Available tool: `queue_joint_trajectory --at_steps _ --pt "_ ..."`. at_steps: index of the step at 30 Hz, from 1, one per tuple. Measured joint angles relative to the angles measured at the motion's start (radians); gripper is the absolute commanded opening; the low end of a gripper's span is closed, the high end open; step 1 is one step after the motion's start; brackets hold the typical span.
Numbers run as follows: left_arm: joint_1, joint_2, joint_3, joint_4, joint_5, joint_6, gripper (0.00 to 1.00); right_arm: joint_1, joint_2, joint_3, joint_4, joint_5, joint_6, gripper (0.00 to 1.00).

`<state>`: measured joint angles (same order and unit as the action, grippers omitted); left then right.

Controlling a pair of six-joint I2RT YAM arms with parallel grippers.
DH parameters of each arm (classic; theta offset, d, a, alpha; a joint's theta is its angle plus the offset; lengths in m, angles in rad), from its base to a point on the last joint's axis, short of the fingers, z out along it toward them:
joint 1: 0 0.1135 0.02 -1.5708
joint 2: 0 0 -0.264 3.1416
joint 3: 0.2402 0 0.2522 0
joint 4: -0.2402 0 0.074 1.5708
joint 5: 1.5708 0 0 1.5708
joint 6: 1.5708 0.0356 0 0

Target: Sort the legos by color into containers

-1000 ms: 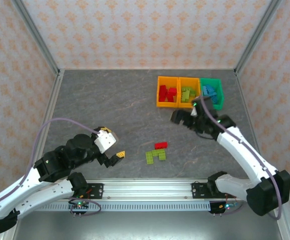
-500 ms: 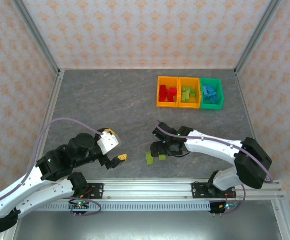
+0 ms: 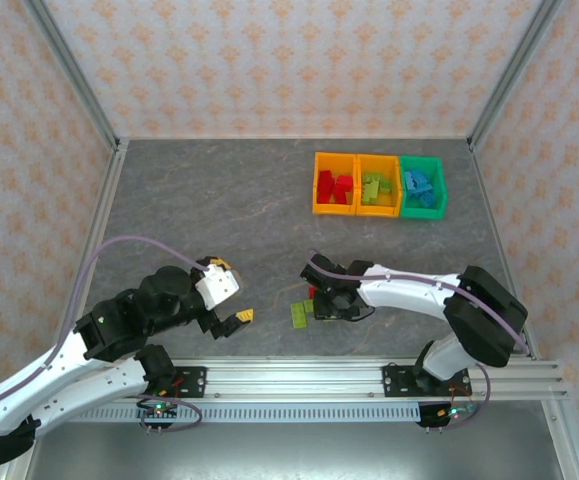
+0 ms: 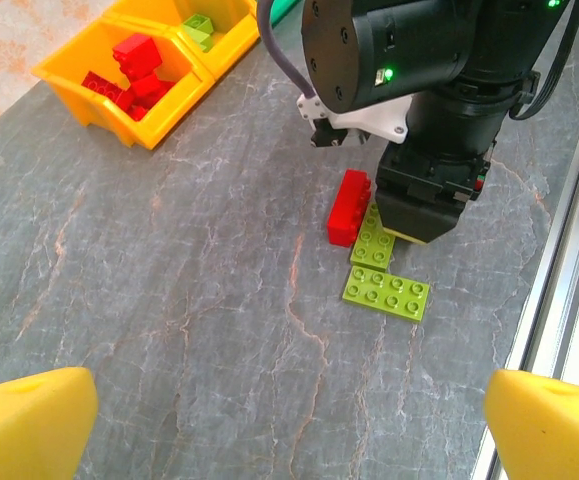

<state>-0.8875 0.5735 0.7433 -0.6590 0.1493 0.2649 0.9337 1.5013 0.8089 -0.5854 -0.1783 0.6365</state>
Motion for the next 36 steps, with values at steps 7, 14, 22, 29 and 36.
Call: queue_joint_trajectory --at_steps 7,14,22,29,36 --pt "0.000 -0.002 0.000 -0.003 -0.006 0.003 1.00 0.000 -0.164 -0.041 -0.003 0.094 0.029 0.22" --pt "0.000 -0.002 0.000 -0.003 -0.008 0.007 1.00 -0.228 -0.409 0.048 0.027 0.264 -0.022 0.21" --pt "0.000 -0.006 -0.020 -0.004 -0.026 0.007 1.00 -0.645 -0.018 0.367 0.153 0.283 -0.180 0.18" --pt "0.000 -0.006 -0.025 -0.004 -0.032 0.007 1.00 -0.715 0.384 0.702 0.106 0.336 -0.268 0.40" --pt "0.000 -0.006 -0.026 -0.004 -0.034 0.007 1.00 -0.713 0.479 0.843 -0.010 0.391 -0.315 0.53"
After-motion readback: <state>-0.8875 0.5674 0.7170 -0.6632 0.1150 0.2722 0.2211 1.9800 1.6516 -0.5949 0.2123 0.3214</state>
